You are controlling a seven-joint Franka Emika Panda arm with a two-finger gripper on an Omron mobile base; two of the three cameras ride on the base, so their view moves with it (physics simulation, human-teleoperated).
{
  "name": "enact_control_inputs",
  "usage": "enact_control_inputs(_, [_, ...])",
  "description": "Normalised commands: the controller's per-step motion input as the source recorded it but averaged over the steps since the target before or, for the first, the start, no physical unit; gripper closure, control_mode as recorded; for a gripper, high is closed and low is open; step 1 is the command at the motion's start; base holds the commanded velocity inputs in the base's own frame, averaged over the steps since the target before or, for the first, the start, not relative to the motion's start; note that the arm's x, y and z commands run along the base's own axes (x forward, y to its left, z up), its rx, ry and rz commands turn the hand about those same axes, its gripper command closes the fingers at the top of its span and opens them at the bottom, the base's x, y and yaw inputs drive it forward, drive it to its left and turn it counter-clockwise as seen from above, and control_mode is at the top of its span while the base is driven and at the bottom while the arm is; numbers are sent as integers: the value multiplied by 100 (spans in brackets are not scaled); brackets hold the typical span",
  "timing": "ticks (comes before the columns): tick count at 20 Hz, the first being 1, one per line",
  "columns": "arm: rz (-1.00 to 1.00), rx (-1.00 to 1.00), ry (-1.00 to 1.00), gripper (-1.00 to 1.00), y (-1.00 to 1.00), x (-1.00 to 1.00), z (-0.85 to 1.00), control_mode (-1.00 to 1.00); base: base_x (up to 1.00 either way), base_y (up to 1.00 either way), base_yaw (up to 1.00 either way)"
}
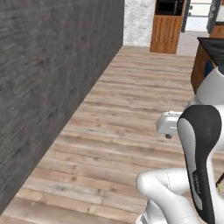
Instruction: There is a bowl on the dining counter. Grab a lemon wedge from the fridge and place it in the bowl. Then get the liquor bottle and glass cup from the cabinet and place them next to the bowl.
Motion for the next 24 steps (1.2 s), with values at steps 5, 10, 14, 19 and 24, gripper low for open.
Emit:
enact_control_inputs(5, [0,0,0,-100,0,0,0,100,99,10,-47])
enact_control_inputs(10, [0,0,0,-100,0,0,0,100,98,15,-45])
enact_control_inputs(14, [0,0,0,-100,0,0,0,100,100,28,-39])
enact_control_inputs(19, [0,0,0,-100,0,0,0,100,100,39,-32])
enact_control_inputs(24, [0,0,0,-100,0,0,0,100,100,42,-23])
